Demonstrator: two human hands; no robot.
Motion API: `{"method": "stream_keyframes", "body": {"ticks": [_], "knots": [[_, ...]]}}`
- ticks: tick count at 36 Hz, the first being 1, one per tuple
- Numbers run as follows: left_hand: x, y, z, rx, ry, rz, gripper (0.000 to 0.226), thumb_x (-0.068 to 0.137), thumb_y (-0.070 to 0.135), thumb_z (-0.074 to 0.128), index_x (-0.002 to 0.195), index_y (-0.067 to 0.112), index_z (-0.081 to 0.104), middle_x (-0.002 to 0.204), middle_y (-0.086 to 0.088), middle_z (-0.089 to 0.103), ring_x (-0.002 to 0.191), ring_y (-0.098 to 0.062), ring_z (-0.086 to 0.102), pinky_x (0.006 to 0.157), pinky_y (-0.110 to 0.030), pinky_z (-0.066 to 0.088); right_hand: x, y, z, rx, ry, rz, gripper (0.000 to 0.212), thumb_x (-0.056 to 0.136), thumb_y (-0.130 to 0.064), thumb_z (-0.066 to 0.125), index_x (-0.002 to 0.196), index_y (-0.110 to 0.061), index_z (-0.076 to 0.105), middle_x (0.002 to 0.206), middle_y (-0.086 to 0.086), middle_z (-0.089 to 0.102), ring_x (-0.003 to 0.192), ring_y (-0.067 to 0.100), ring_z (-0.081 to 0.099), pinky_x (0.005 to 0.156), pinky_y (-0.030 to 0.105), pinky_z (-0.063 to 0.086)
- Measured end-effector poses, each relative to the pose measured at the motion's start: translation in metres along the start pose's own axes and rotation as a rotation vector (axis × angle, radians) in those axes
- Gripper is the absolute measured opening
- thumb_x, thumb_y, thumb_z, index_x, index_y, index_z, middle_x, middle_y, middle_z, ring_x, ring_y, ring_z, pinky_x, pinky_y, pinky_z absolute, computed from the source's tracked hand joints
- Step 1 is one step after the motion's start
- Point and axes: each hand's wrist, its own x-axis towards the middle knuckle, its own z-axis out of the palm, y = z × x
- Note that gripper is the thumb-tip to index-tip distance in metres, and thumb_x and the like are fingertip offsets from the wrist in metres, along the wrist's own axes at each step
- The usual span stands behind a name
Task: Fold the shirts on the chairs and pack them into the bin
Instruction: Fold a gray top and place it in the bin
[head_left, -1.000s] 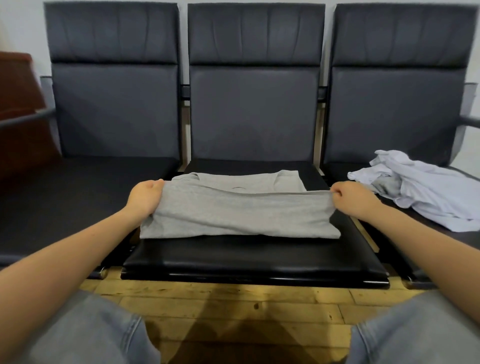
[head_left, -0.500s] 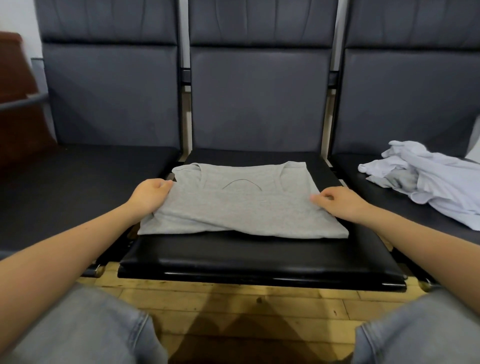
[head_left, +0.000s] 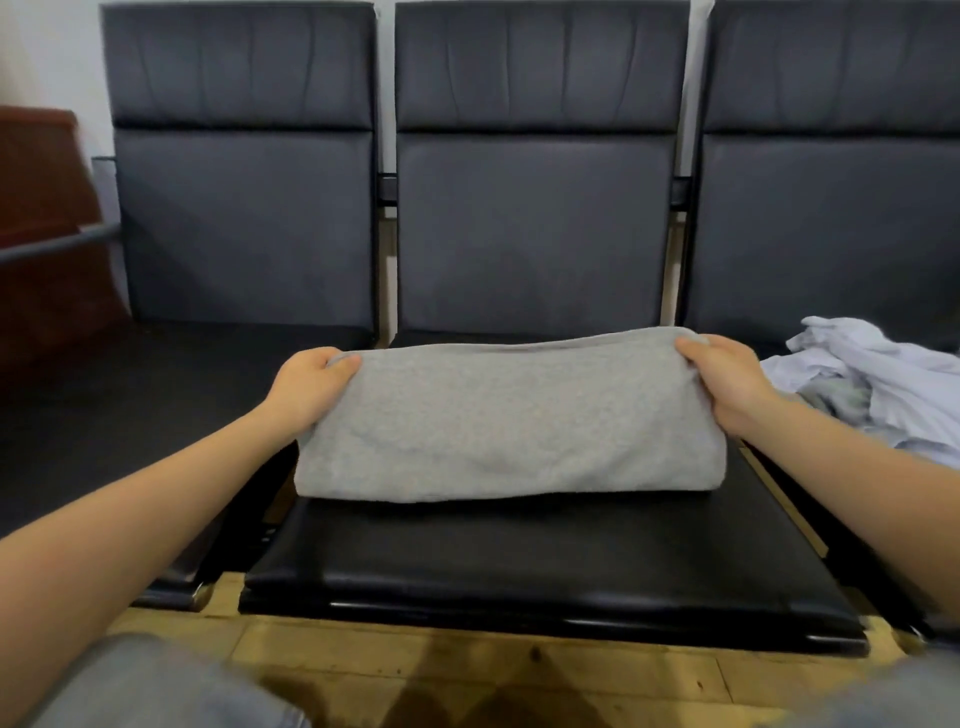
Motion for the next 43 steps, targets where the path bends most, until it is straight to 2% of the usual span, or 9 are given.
{"method": "stream_keyframes", "body": {"ticks": [5, 12, 16, 20, 26, 29, 34, 38, 43], "knots": [[0.039, 0.006, 0.001, 0.296, 0.041, 0.136, 0.041, 0.096, 0.035, 0.049, 0.08, 0.0, 0.062, 0.079, -0.016, 0.063, 0.075, -0.03, 0.059, 0.065, -0.042, 0.047, 0.037, -0.009, 0.014, -0.114, 0.055, -0.029, 0.017, 0.093, -0.018, 0.058, 0.107, -0.01, 0.066, 0.091, 0.004, 0.061, 0.09, 0.022, 0.057, 0.077, 0.031, 0.045], [0.087, -0.009, 0.032, 0.605, 0.056, 0.205, 0.033, 0.097, 0.039, 0.049, 0.078, 0.014, 0.059, 0.073, -0.002, 0.059, 0.067, -0.018, 0.056, 0.057, -0.033, 0.043, 0.086, 0.015, 0.04, -0.402, 0.108, -0.029, 0.016, 0.093, -0.018, 0.057, 0.082, -0.007, 0.061, 0.077, 0.013, 0.057, 0.068, 0.025, 0.053, 0.065, 0.033, 0.043], [0.101, -0.031, 0.055, 0.652, 0.066, 0.17, 0.029, 0.098, 0.039, 0.047, 0.081, 0.017, 0.055, 0.074, -0.001, 0.057, 0.069, -0.019, 0.055, 0.054, -0.032, 0.039, 0.092, 0.047, 0.057, -0.591, 0.119, -0.027, 0.011, 0.095, -0.019, 0.052, 0.099, -0.011, 0.058, 0.097, 0.013, 0.062, 0.088, 0.029, 0.057, 0.072, 0.034, 0.043], [0.108, -0.056, 0.075, 0.504, 0.067, 0.067, 0.026, 0.097, 0.039, 0.049, 0.09, 0.015, 0.056, 0.088, -0.004, 0.062, 0.078, -0.022, 0.057, 0.063, -0.036, 0.047, 0.09, 0.068, 0.067, -0.801, 0.136, -0.11, 0.035, 0.094, -0.02, 0.054, 0.127, -0.009, 0.051, 0.12, 0.016, 0.06, 0.114, 0.035, 0.054, 0.086, 0.038, 0.044], [0.106, -0.049, 0.078, 0.445, 0.156, -0.092, 0.044, 0.097, 0.036, 0.051, 0.131, 0.009, 0.047, 0.129, -0.02, 0.046, 0.12, -0.037, 0.042, 0.092, -0.049, 0.043, 0.085, 0.064, 0.063, -0.741, 0.146, -0.07, 0.062, 0.092, -0.027, 0.06, 0.143, -0.001, 0.034, 0.141, 0.025, 0.042, 0.126, 0.042, 0.044, 0.099, 0.043, 0.04], [0.091, -0.031, 0.083, 0.551, 0.188, 0.042, 0.044, 0.097, 0.033, 0.05, 0.135, 0.01, 0.046, 0.132, -0.019, 0.045, 0.123, -0.036, 0.039, 0.094, -0.049, 0.039, 0.075, 0.051, 0.054, -0.769, 0.079, 0.069, 0.075, 0.085, -0.042, 0.069, 0.139, 0.0, 0.038, 0.141, 0.023, 0.037, 0.122, 0.039, 0.047, 0.088, 0.04, 0.043], [0.041, 0.014, 0.101, 0.443, 0.028, 0.151, 0.041, 0.097, 0.037, 0.046, 0.133, 0.017, 0.051, 0.136, -0.011, 0.045, 0.127, -0.03, 0.038, 0.1, -0.044, 0.035, 0.041, 0.038, 0.04, -1.067, -0.169, 0.113, 0.05, 0.081, -0.06, 0.064, 0.093, -0.013, 0.053, 0.108, 0.003, 0.055, 0.106, 0.026, 0.055, 0.075, 0.031, 0.04], [-0.009, 0.021, 0.124, 0.714, -0.277, 0.204, 0.057, 0.097, 0.057, 0.035, 0.147, 0.031, 0.031, 0.156, -0.004, 0.022, 0.144, -0.023, 0.017, 0.115, -0.046, 0.019, 0.021, 0.041, 0.035, -0.892, -0.204, 0.09, 0.03, 0.089, -0.037, 0.061, 0.073, -0.012, 0.052, 0.08, 0.003, 0.056, 0.073, 0.018, 0.053, 0.061, 0.029, 0.039], [-0.032, 0.024, 0.126, 0.824, -0.396, 0.226, 0.061, 0.097, 0.062, 0.025, 0.151, 0.034, 0.021, 0.16, -0.002, 0.015, 0.146, -0.022, 0.014, 0.117, -0.046, 0.014, 0.016, 0.038, 0.015, -0.318, -0.075, 0.326, 0.039, 0.088, -0.026, 0.063, 0.121, -0.006, 0.056, 0.118, 0.011, 0.06, 0.098, 0.028, 0.058, 0.076, 0.034, 0.046]]}}
